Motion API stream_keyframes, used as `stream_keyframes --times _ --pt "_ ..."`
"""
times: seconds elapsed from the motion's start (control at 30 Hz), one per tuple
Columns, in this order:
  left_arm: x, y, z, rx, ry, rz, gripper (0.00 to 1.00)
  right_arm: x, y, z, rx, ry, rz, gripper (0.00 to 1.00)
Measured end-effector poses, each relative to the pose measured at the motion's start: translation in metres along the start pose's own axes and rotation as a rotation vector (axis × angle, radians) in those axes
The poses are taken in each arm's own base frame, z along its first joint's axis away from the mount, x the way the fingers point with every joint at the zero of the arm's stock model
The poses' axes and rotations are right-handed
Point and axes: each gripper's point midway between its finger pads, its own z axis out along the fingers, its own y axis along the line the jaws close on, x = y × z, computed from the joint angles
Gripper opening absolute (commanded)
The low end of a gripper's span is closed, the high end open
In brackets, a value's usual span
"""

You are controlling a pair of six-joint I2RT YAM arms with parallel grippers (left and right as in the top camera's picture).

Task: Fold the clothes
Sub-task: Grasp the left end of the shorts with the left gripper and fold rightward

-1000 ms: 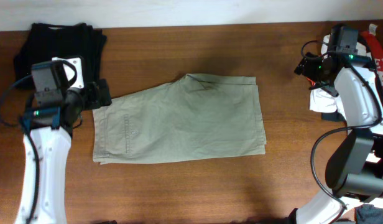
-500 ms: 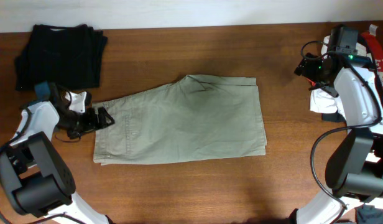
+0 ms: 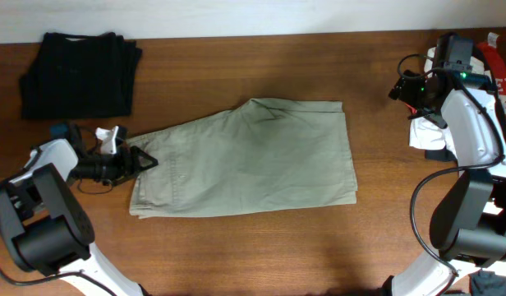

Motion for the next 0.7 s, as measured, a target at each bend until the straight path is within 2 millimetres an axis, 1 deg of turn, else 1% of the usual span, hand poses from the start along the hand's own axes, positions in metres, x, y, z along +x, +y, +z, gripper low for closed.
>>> stream_keyframes --times 0.03,0.07,0.13,0.17,0.23,0.3,0.33,0.37,0.4,0.43,0.5,0.53,0.57,0.6,0.67,0.7 --pt "0.002 -0.004 0.004 0.011 0.011 0.008 0.21 0.0 0.0 0.0 0.0 0.0 0.001 0.99" --pt "0.004 -0.003 0.008 0.004 0.019 0.011 0.01 0.0 0.0 0.0 0.0 0.0 -0.001 0.99" --pt "0.014 0.002 0.017 0.007 0.055 -0.013 0.01 0.0 0.0 0.0 0.0 0.0 -0.001 0.99" --pt "0.015 0.002 0.018 0.009 0.058 -0.017 0.01 0.0 0.0 0.0 0.0 0.0 -0.002 0.99" --pt "0.015 0.003 0.016 0.0 0.074 -0.035 0.01 0.0 0.0 0.0 0.0 0.0 -0.002 0.99" --pt "0.016 0.005 0.011 -0.042 0.132 -0.083 0.01 0.0 0.0 0.0 0.0 0.0 -0.002 0.99" --pt "0.012 0.007 0.006 -0.069 0.152 -0.11 0.01 0.0 0.0 0.0 0.0 0.0 -0.002 0.99" --pt "-0.005 0.007 -0.008 -0.114 0.142 -0.118 0.01 0.0 0.0 0.0 0.0 0.0 -0.002 0.99" --pt "-0.031 -0.002 -0.03 -0.152 0.091 -0.095 0.01 0.0 0.0 0.0 0.001 0.002 -0.002 0.99" --pt "-0.039 -0.013 -0.047 -0.168 0.078 -0.102 0.01 0.0 0.0 0.0 0.0 0.0 -0.002 0.99" --pt "-0.051 -0.035 -0.075 -0.189 0.034 -0.08 0.01 0.0 0.0 0.0 0.0 0.0 -0.002 0.99" --pt "-0.057 -0.054 -0.095 -0.201 -0.009 -0.048 0.01 0.0 0.0 0.0 0.0 0.0 -0.002 0.99" --pt "-0.063 -0.09 -0.125 -0.214 -0.083 0.02 0.01 0.0 0.0 0.0 0.0 0.001 -0.002 0.99" --pt "-0.061 -0.111 -0.137 -0.219 -0.107 0.054 0.01 0.0 0.0 0.0 0.0 0.0 -0.002 0.98" --pt "-0.056 -0.129 -0.149 -0.288 -0.126 0.067 0.01 0.0 0.0 0.0 0.0 0.0 -0.002 0.99" --pt "-0.054 -0.142 -0.149 -0.309 -0.134 0.09 0.01 0.0 0.0 0.0 0.0 0.0 -0.002 0.99"
